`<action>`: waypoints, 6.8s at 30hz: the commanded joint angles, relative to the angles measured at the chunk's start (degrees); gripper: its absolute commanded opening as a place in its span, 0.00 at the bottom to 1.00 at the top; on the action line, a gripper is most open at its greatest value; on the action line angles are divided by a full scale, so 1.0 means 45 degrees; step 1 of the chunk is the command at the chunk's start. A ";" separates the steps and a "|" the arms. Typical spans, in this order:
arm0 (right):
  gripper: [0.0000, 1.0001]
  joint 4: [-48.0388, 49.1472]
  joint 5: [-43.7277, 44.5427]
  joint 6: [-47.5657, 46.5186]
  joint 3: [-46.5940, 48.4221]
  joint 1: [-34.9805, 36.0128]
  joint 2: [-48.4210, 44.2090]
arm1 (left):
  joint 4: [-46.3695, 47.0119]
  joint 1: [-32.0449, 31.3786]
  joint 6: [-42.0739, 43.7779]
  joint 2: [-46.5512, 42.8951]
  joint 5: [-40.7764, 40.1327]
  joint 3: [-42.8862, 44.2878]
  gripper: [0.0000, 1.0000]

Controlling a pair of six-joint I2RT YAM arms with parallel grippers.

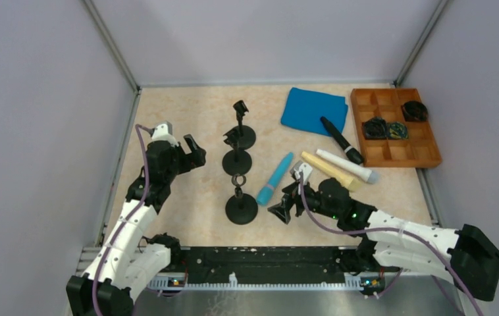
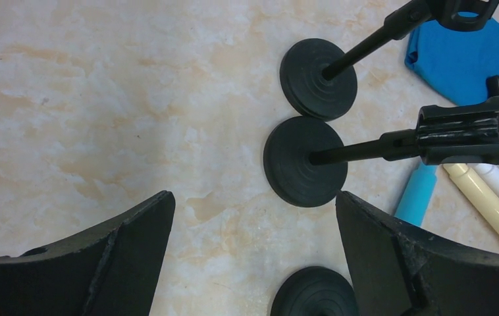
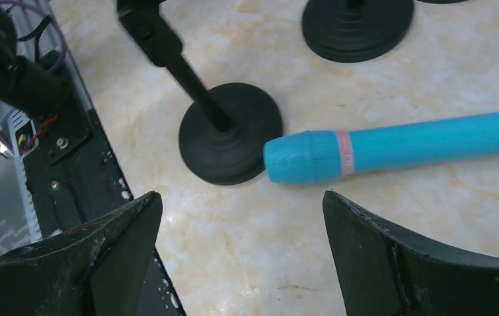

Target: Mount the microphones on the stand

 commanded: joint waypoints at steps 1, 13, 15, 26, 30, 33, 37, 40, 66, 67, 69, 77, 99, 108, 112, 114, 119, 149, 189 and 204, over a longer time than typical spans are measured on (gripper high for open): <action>0.91 0.4972 0.1138 -0.1001 -0.1266 0.1711 -0.0309 | 0.1016 0.0032 0.0094 -0.0318 0.0691 -0.0149 0.99; 0.82 1.0287 0.5029 -0.1605 -0.0293 0.3945 0.4396 | 0.1264 0.0032 -0.0169 -0.0412 0.1142 -0.0370 0.99; 0.82 1.0843 0.5159 -0.1645 -0.0007 0.4298 0.4995 | 0.1205 0.0032 -0.0127 -0.0470 0.1076 -0.0379 0.98; 0.72 1.2396 0.5314 -0.1130 0.1043 0.4740 0.7324 | 0.1443 0.0032 0.0110 -0.0891 0.2137 -0.0670 0.98; 0.69 1.2228 0.5320 -0.1022 0.1612 0.4746 0.8044 | 0.1749 0.0015 -0.0010 -0.0885 0.3009 -0.0830 0.98; 0.66 1.2252 0.5584 -0.0996 0.1850 0.4739 0.8437 | 0.1706 0.0013 -0.0034 -0.0893 0.3324 -0.0854 0.99; 0.59 1.2187 0.6129 -0.1361 0.2062 0.4692 0.8800 | 0.1701 -0.0007 -0.0095 -0.1031 0.3688 -0.0977 0.99; 0.51 1.2094 0.6333 -0.1567 0.2153 0.4419 0.9071 | 0.1796 -0.0040 -0.0213 -0.1106 0.3939 -0.1124 0.99; 0.00 1.2468 0.3820 -0.4663 0.2800 0.0280 1.0913 | 0.3232 -0.1027 -0.0528 -0.1755 0.3501 -0.2125 0.98; 0.00 1.2205 0.3227 -0.4663 0.2882 0.0082 1.0882 | 0.3277 -0.1040 -0.0508 -0.1734 0.3500 -0.2124 0.98; 0.00 1.1741 0.2099 -0.4673 0.2914 -0.0350 1.0734 | 0.3367 -0.1078 -0.0484 -0.1705 0.3569 -0.2152 0.98; 0.15 0.9403 -0.1599 -0.5728 0.2557 -0.1172 0.9321 | 0.4004 -0.2165 -0.0505 -0.1942 0.3495 -0.2734 0.99; 0.61 0.5518 -0.0059 -0.0901 0.0163 -0.1247 0.2693 | 1.2111 -0.6347 0.5379 -0.0402 0.1439 -0.5866 0.99; 0.64 -0.3542 0.6468 0.4302 0.1873 -0.1266 0.0638 | 1.5084 -0.6638 0.6353 0.1732 0.3689 -0.6152 0.99; 0.64 -0.5500 0.6658 0.5674 0.2376 -0.1354 0.0991 | 1.4479 -0.6787 0.6481 0.1515 0.3339 -0.6041 0.99; 0.65 -0.5708 0.6245 0.6137 0.2440 -0.1374 0.1353 | 1.3822 -0.6837 0.6461 0.1127 0.2926 -0.6057 0.99; 0.74 -0.6384 0.5657 0.7284 0.3251 -0.1400 0.3318 | 1.2796 -0.6921 0.5695 -0.0333 0.1879 -0.6169 0.99; 0.47 -0.7133 0.6372 0.5191 0.5417 -0.1418 0.9244 | 0.7686 -0.6960 0.4008 -0.3534 -0.0974 -0.3789 0.99; 0.00 0.3738 0.0776 -0.2358 0.1655 -0.1569 -0.3614 | 0.7428 -0.8119 0.0726 0.2937 0.4355 0.4523 0.99; 0.00 0.4419 -0.1562 -0.1523 0.2187 -0.1540 -0.2770 | 0.8553 -0.9184 0.1074 0.3915 0.3569 0.4385 0.97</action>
